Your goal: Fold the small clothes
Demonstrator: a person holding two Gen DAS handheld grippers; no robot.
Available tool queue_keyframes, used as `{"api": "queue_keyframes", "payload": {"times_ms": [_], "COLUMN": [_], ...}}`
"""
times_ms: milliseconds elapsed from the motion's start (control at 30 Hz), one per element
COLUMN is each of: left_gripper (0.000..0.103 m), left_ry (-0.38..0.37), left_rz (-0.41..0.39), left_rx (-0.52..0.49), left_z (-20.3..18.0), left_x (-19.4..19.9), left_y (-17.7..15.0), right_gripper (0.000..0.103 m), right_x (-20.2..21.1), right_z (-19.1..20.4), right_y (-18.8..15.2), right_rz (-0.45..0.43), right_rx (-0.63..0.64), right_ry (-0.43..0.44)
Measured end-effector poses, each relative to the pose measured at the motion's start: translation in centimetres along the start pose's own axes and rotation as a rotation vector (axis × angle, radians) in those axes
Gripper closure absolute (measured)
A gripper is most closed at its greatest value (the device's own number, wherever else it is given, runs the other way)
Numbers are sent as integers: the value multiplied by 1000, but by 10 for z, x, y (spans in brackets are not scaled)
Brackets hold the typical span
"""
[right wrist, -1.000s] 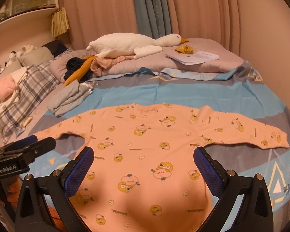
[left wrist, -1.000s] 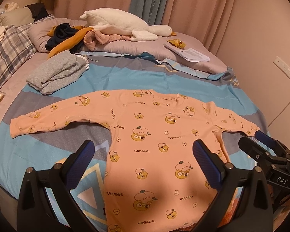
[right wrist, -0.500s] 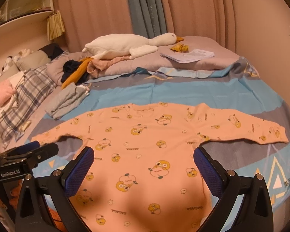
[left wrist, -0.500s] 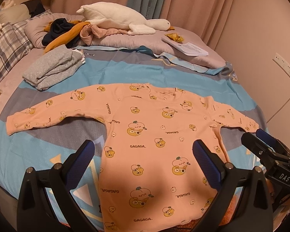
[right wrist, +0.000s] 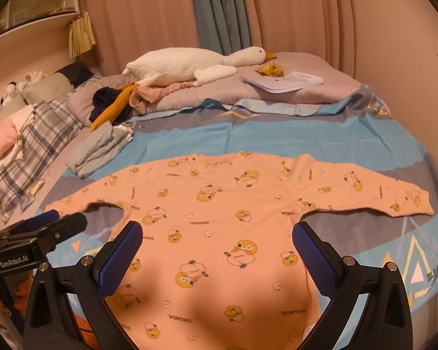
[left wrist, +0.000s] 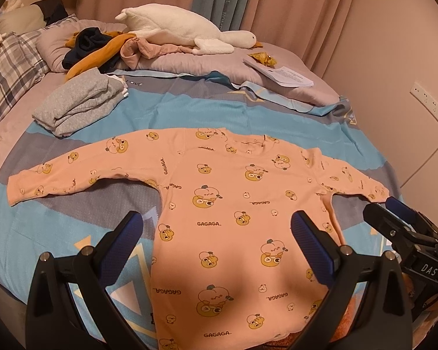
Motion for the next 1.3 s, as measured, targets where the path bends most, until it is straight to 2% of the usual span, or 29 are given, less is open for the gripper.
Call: {"api": "queue_keyframes", "payload": {"times_ms": [300,500,1300], "left_gripper": [2,3,3], "left_ry": [-28,-32,-89], "left_rz": [15,-2,-27], "left_rx": [15,19,-16], "left_z": [2,2,-7], "left_x": [-6,-1,17], "left_y": [-1,-2,-6], "right_gripper": [1,1,1], "right_x": [0,-1,15], "right_z": [-1,1,6], "right_y": [-1,-1,-1], "right_rz": [15,25,-5], "right_rx": [-1,-12,-10], "right_ry": [-23,-7,-27]}}
Point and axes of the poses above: each gripper's, at about its wrist camera, not at the fingertips, and x roughly against the way its jaws point, z to its left, y to its top, the point moved 2 cm from there along -x, roughly the way its jaws point, and after that the axes turned 12 degrees about -y, right-handed, at the moved point
